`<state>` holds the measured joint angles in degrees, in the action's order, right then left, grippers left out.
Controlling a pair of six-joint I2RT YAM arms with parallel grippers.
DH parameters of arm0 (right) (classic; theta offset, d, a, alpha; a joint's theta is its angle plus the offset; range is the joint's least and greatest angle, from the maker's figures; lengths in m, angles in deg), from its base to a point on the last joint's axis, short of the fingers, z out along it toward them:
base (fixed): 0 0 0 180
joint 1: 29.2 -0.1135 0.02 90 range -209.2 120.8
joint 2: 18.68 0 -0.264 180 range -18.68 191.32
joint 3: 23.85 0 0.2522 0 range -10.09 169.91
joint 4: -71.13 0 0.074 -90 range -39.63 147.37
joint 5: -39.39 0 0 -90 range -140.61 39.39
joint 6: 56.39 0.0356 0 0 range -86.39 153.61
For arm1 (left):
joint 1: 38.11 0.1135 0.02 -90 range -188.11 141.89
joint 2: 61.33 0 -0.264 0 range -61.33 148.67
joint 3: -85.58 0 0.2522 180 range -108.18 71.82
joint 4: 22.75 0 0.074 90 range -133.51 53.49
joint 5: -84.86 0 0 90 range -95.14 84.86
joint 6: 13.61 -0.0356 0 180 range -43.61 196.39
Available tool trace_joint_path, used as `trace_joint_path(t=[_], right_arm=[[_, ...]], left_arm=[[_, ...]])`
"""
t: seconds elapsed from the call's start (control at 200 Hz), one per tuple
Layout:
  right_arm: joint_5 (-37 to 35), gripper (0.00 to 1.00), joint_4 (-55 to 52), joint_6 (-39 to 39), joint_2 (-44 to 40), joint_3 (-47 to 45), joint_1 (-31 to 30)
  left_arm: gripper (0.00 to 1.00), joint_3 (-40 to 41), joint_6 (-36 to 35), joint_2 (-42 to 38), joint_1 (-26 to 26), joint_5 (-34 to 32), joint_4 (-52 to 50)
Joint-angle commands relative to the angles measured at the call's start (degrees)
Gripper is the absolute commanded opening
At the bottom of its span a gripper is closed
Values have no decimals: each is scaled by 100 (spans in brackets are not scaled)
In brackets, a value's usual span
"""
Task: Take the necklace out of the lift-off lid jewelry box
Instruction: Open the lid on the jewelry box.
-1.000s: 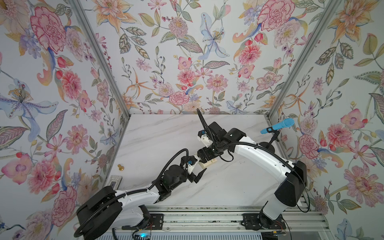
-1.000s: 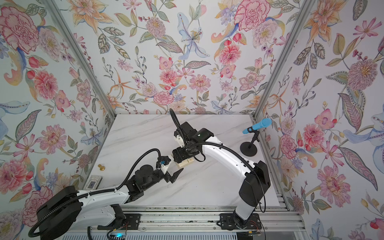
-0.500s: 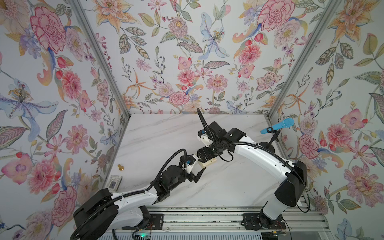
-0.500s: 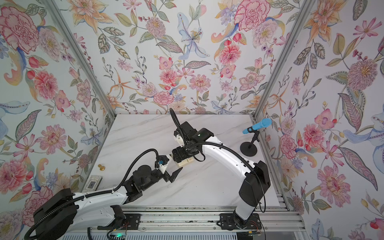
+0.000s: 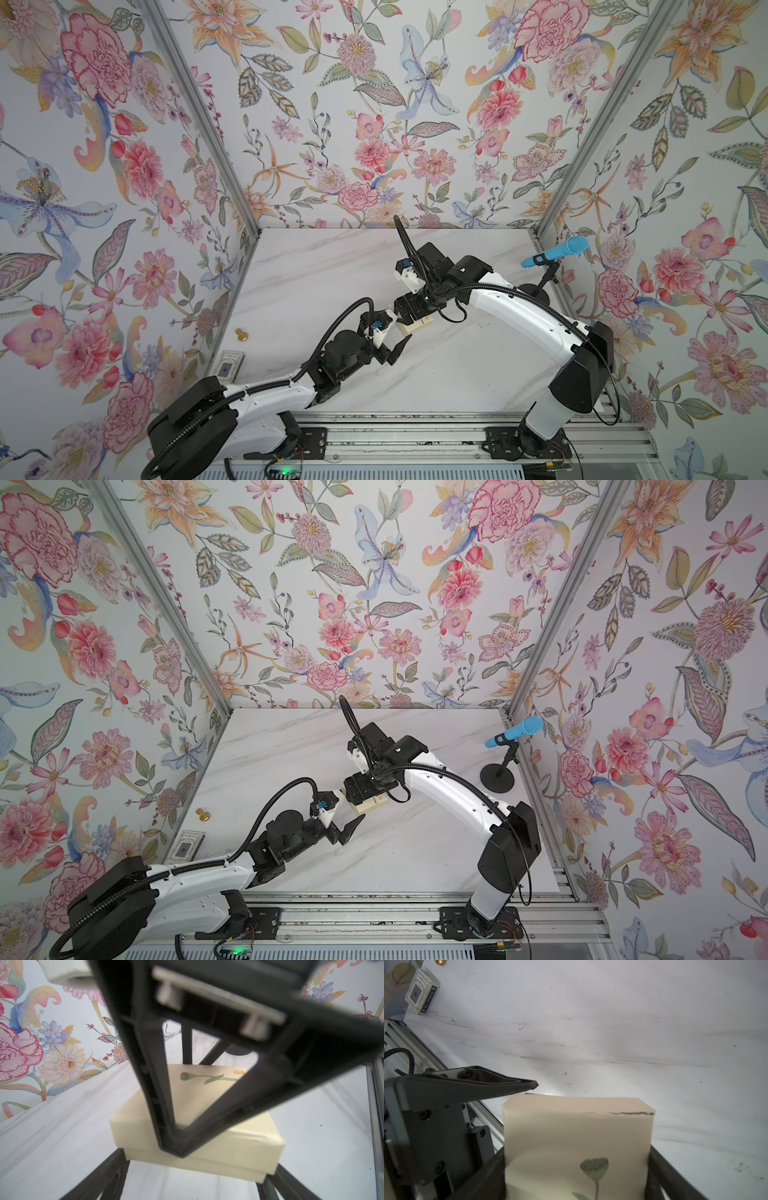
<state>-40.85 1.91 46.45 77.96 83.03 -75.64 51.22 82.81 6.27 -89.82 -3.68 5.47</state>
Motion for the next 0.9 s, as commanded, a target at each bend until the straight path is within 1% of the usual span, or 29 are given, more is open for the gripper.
trace_joint_path(t=[0.0, 0.22, 0.505, 0.896], right_arm=[[87, 81, -177, 34, 39, 113, -32], [106, 84, -180, 25, 39, 127, -25], [178, 83, -184, 13, 57, 124, -23], [237, 82, -175, 74, -33, 289, 42]], left_arm=[[89, 74, -78, -91, 68, -8, 17], [85, 139, -132, -103, 72, 28, 96], [82, 232, -184, -172, 67, 39, 221], [82, 346, -158, -220, 72, 22, 354]])
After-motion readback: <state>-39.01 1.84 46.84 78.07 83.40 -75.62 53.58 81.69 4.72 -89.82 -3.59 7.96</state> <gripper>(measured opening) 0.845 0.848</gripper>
